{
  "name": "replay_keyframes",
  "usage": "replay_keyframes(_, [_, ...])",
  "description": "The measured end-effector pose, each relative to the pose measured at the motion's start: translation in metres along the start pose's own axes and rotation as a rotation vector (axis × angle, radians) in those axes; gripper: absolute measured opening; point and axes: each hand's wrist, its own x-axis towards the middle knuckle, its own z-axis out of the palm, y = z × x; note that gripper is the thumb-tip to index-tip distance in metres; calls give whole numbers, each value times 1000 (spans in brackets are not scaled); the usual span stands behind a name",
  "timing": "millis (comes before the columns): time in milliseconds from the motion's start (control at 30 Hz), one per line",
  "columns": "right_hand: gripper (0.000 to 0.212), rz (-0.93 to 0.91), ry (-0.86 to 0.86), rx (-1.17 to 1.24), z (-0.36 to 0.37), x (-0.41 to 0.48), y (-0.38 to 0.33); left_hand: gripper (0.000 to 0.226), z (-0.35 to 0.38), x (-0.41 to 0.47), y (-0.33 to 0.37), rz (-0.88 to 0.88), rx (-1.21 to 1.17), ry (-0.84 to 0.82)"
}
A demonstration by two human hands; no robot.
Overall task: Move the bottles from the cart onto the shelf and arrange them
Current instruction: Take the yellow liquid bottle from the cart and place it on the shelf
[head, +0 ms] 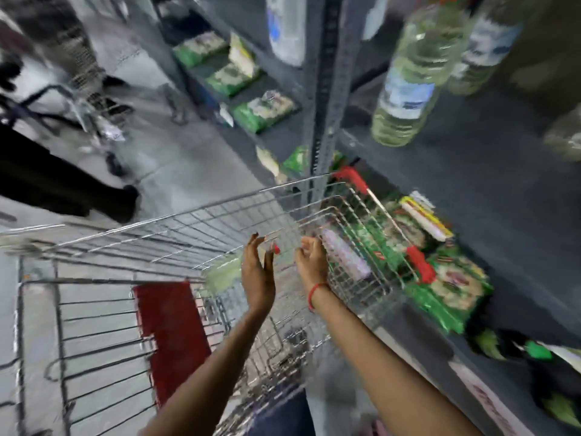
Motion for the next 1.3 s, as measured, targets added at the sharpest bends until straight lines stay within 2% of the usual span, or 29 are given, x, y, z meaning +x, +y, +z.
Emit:
replay_keyframes(67, [32, 118, -67, -34, 31, 20, 12, 37, -6, 17, -39, -87, 74, -24])
replay_keyframes(133, [21, 196, -147, -96, 57, 40, 31, 49, -10, 31, -80, -142, 212, -86])
replay_keyframes(200, [11, 258, -195, -150, 78, 59, 57, 68, -11, 45, -123, -137, 406, -191])
replay_keyframes(267, [18, 318, -214, -189, 90, 72, 79, 86, -11, 58, -159, -103, 595, -318])
replay_keyframes(333, [15, 375, -234, -193, 94, 75, 85, 97, -5, 69, -185, -98, 729, -437])
replay_keyframes(433, [24, 457, -265, -191, 99, 85, 102, 99, 6, 81, -208, -69, 901, -546])
replay_keyframes(500, [32, 462, -267, -208, 102, 90, 110, 95, 10, 87, -216, -69, 960, -532])
replay_keyframes(600, [35, 458, -273, -266, 100, 92, 120, 93, 14, 89, -226, -40, 1072, -523])
replay_keyframes(700, [38, 471, -291, -235, 94, 92, 126, 95, 13, 91, -232, -14, 1070, -522])
replay_keyframes(800, [29, 451, -330, -249, 83, 89, 115, 94, 7, 102, -227, -1, 1023, -572])
replay_keyframes(867, [34, 422, -340, -273, 72, 87, 112, 98, 1, 103, -218, -35, 959, -619])
replay_keyframes(933, [36, 409, -335, -279, 61, 84, 105, 99, 0, 96, -202, -105, 766, -618])
replay_keyframes(1000, [41, 400, -353, -303, 48, 77, 92, 91, -1, 83, -178, -176, 522, -622])
replay_keyframes(1100, [39, 388, -476, -291, 15, 56, 60, 81, -5, 60, -132, -288, 238, -651])
replay_keyframes(1167, [35, 395, -605, -292, 1, 50, 50, 64, -14, 54, -109, -397, 9, -718])
replay_keyframes(1233, [28, 328, -615, -160, -65, 29, 23, 46, -12, 38, -36, -349, -175, -867])
replay_keyframes(1300, [29, 254, -642, -60, -84, 27, 12, 49, -19, 41, -4, -341, -333, -950])
